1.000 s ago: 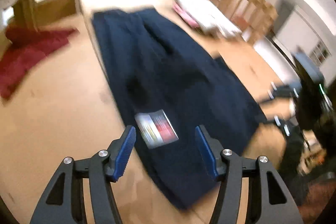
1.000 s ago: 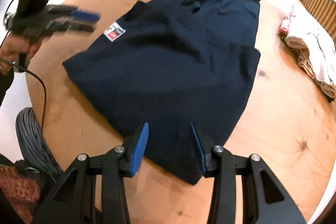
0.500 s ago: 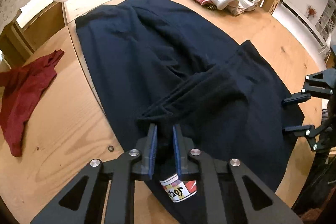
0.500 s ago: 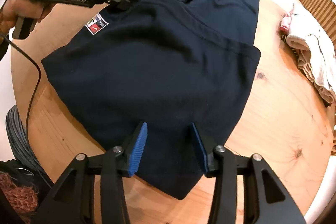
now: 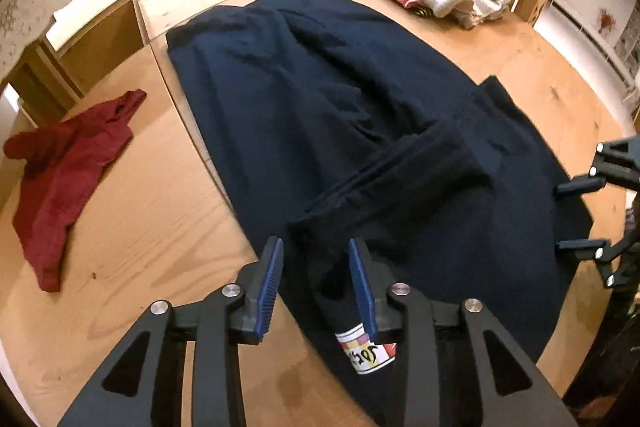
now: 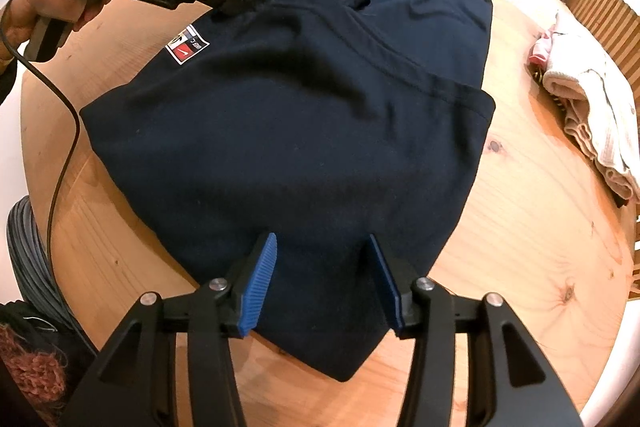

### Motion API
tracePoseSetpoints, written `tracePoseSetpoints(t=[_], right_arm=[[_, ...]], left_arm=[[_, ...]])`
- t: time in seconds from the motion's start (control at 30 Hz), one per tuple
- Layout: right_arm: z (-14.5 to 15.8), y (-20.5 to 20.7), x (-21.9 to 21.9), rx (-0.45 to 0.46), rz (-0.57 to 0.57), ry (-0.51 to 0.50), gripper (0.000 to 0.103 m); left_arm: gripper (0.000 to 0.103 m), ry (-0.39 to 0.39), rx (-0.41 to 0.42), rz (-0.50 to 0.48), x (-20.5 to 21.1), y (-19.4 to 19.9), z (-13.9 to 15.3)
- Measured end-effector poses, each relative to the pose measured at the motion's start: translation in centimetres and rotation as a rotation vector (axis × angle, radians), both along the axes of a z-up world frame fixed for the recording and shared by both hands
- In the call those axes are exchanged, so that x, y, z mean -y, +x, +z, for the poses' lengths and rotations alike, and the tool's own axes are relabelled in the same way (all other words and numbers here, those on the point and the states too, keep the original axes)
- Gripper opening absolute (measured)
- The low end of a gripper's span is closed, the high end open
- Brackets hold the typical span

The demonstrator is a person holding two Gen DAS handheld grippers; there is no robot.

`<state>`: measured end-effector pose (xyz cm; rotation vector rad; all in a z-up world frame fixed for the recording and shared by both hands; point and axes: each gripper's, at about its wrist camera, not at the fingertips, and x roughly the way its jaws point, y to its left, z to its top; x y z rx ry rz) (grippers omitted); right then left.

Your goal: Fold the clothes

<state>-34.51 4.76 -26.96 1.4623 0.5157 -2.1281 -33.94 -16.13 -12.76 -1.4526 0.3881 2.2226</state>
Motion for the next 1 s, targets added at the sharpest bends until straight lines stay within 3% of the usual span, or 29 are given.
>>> tracePoseSetpoints(t=[0.13, 0.3, 0.53, 0.63, 0.73, 0.8, 0.93, 1.0], right_arm=[[0.1, -0.4, 0.3, 0.002, -0.006, -0.005, 0.049], [0.0, 0.2, -0.2, -0.003, -0.006, -0.013, 0.051], [0.0, 0.7, -0.3, -0.009, -0.002, -0.017, 0.052], [-0.1, 0.4, -0.3, -0.009, -0.004, -0.015, 0.052], [-0.3, 0.3, -0.5, -0.008, -0.004, -0.017, 0.053], [-0.1, 0.5, -0.2, -0.001, -0.011, -0.022, 0.053], [1.1, 0.3, -1.2, 0.061, -0.026, -0.118, 0.053], [2.1, -0.1, -1.9, 0.049, -0.058, -0.163, 0.053]], left_arm=[[0.032, -0.011, 0.015, -0.021, -0.4, -0.2, -0.8], [0.008, 0.034, -0.019, -0.022, -0.4, 0.0, -0.5], [0.007, 0.092, -0.080, 0.012, 1.8, 0.9, 1.8], [0.011, 0.057, -0.085, 0.019, 2.0, 0.7, 1.2], [0.027, -0.032, -0.058, 0.069, 2.6, -0.5, -0.6], [0.025, -0.084, -0.045, 0.106, 3.1, -1.1, -1.5], [0.030, -0.070, -0.141, 0.108, 3.4, 0.1, 1.1], [0.039, 0.014, -0.138, 0.075, 2.9, 1.1, 2.5]])
